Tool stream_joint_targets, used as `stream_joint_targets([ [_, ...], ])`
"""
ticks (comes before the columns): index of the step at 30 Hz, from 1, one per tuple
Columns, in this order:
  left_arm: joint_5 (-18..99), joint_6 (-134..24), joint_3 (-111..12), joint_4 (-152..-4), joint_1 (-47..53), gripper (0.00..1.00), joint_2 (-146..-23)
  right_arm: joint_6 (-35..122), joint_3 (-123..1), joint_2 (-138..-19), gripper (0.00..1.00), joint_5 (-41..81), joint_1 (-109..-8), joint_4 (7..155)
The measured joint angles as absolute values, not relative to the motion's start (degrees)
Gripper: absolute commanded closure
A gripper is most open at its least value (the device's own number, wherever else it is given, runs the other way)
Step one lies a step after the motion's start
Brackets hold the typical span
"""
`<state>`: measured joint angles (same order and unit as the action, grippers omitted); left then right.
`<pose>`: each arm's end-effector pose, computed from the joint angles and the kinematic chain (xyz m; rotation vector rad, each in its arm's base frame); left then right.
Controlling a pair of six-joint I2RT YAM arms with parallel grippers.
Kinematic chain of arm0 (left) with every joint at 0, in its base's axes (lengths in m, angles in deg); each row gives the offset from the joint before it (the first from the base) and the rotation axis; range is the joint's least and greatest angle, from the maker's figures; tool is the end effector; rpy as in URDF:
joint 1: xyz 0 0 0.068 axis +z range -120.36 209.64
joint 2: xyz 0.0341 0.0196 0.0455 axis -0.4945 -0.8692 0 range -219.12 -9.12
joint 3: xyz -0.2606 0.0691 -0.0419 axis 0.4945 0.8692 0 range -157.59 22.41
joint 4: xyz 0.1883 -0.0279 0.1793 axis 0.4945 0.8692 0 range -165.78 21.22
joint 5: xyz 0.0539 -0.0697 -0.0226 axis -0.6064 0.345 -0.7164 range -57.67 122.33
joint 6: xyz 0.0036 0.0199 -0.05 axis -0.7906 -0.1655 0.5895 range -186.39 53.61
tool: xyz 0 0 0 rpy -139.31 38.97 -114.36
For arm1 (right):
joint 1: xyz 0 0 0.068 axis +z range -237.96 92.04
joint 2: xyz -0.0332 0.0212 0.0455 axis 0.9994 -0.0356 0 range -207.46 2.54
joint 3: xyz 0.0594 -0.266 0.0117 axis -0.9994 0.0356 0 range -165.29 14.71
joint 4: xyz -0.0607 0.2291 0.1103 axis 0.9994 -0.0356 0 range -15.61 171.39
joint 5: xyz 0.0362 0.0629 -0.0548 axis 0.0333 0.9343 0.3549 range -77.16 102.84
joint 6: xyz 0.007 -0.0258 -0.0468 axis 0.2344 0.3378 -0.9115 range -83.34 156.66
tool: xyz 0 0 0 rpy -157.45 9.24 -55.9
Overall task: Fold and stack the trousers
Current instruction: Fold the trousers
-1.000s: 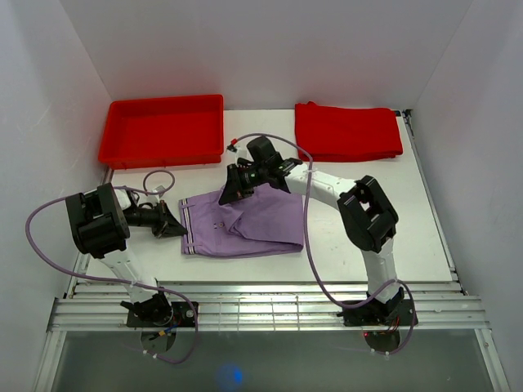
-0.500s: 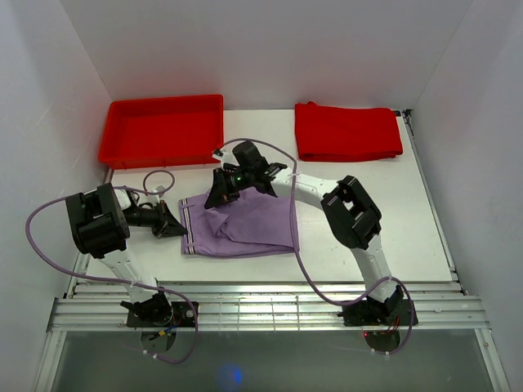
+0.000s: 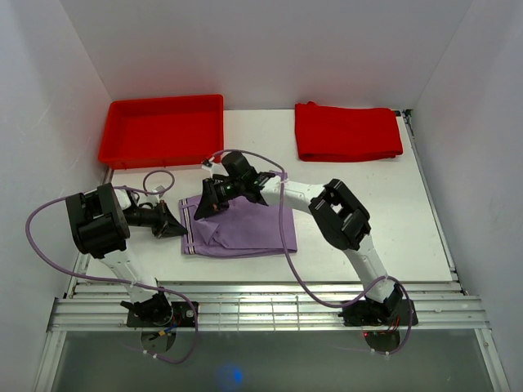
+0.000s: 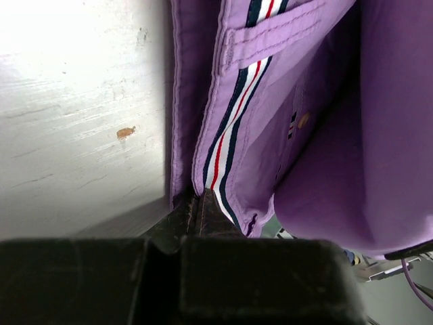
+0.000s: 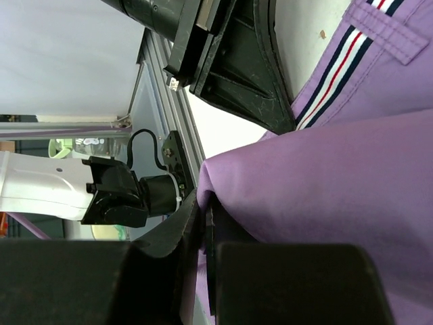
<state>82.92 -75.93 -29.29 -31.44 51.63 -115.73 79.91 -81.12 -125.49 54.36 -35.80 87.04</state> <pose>0.2605 0.0756 0.1051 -0.4027 2.7241 -1.3119 0.2954 0.4188 0.1967 -0.7287 2.2906 1.6673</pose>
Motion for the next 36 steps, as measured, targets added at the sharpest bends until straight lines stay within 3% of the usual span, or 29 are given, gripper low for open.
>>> stream_joint_targets([
  [13,82.7,-75.8,-29.3,-31.4,51.6,1.0,-115.7,86.1,-81.1,-125.9,0.91,56.4,-34.7,92.0],
  [15,82.7,-75.7,-29.3,-31.4,51.6,0.98,-115.7,87.0,-81.1,-126.2,0.73,56.6,-34.5,93.1],
  [16,82.7,-75.7,-29.3,-31.4,51.6,0.93,-115.7,87.5,-81.1,-126.5,0.56,56.7,-34.4,93.7],
  [17,82.7,-75.8,-29.3,-31.5,51.6,0.91,-115.7,88.0,-81.1,-126.8,0.46,56.8,-34.3,94.3],
  [21,82.5,-75.3,-29.3,-31.5,51.8,0.73,-115.5,88.4,-81.1,-128.0,0.23,57.4,-34.1,96.2],
  [27,81.3,-75.3,-32.4,-29.7,56.0,0.53,-114.7,85.9,-81.1,-127.7,0.14,58.3,-36.0,96.2],
  [33,79.3,-78.4,-40.6,-26.4,63.3,0.53,-114.0,75.9,-79.7,-120.9,0.05,58.8,-43.0,89.0],
  [36,80.5,-81.7,-43.4,-22.8,65.4,0.6,-112.8,65.5,-77.5,-112.2,0.02,59.3,-48.3,81.1],
])
